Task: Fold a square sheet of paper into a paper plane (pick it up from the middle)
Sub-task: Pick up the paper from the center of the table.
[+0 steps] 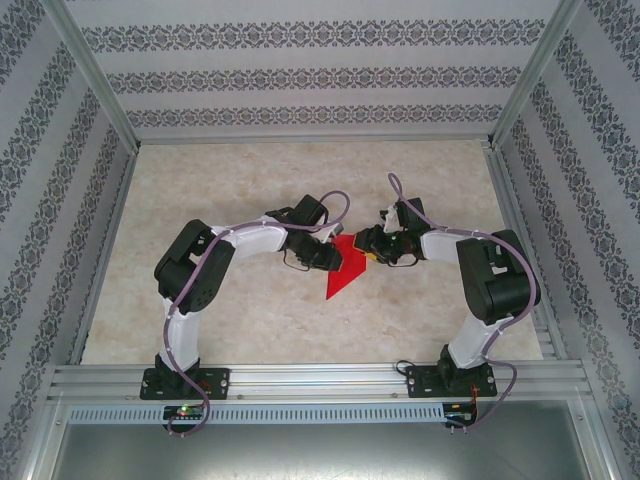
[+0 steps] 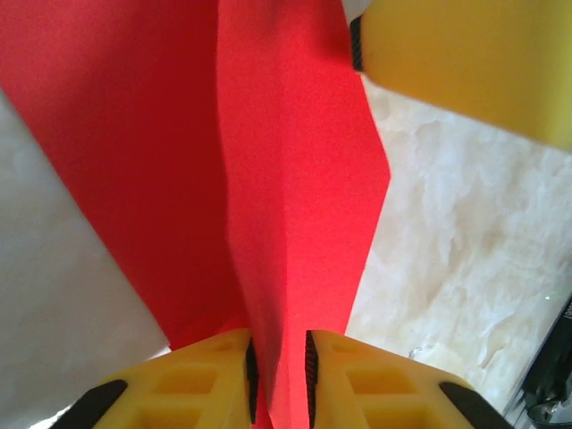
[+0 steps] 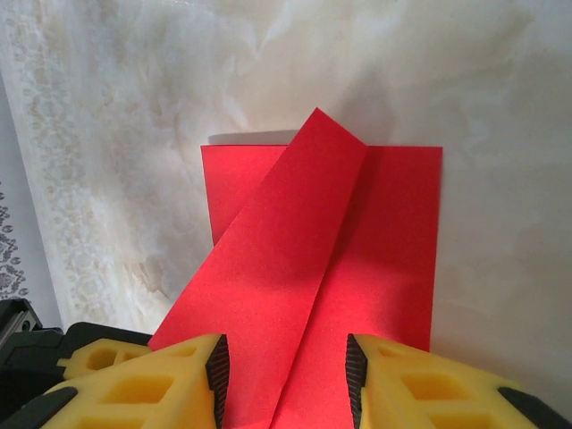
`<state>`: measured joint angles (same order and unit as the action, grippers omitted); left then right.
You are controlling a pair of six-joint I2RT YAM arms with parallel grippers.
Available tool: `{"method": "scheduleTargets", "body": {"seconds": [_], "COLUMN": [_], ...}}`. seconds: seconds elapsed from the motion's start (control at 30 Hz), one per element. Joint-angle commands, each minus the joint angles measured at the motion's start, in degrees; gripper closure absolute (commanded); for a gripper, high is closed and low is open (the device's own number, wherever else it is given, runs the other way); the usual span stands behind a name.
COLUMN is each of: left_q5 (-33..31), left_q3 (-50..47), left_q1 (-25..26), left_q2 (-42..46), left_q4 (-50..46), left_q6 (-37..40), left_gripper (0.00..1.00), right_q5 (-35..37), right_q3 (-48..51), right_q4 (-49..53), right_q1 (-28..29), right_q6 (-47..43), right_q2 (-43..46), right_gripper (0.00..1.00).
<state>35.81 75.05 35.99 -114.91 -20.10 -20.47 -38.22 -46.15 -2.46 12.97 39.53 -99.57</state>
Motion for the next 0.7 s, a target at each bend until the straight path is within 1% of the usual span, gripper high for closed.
{"method": "scheduleTargets", "body": {"seconds": [0.0, 0.2, 0.3, 0.53, 0.67], "left_q5": [1.9, 2.4, 3.1, 8.7, 10.4], "left_q3": [2.1, 3.0, 3.1, 3.2, 2.6], "left_q1": [-0.2, -0.4, -1.0, -2.4, -3.2], "left_q2": [-1.3, -1.6, -1.0, 1.6, 3.7], "left_q4": [0.8, -0.5, -0.4, 2.2, 3.9], "left_q6": [-0.2, 0.3, 0.3, -1.9, -3.3], "left_gripper": [0.80, 0.89, 0.92, 0.95, 0.95], "right_q5": [-1.4, -2.9, -4.2, -7.9, -8.5], "right_q3": [1.1, 2.7, 3.8, 6.0, 6.6], "right_q4": [-1.7, -3.8, -5.7, -13.8, -17.4], "right_q1": [0.0, -0.3, -0.5, -0.8, -0.9], "right_q6": [0.7, 2.0, 3.2, 8.9, 12.3], "right_q2": [1.3, 2.2, 3.4, 4.3, 4.2], "right_gripper": [0.58, 0.58, 0.56, 0.54, 0.51]}}
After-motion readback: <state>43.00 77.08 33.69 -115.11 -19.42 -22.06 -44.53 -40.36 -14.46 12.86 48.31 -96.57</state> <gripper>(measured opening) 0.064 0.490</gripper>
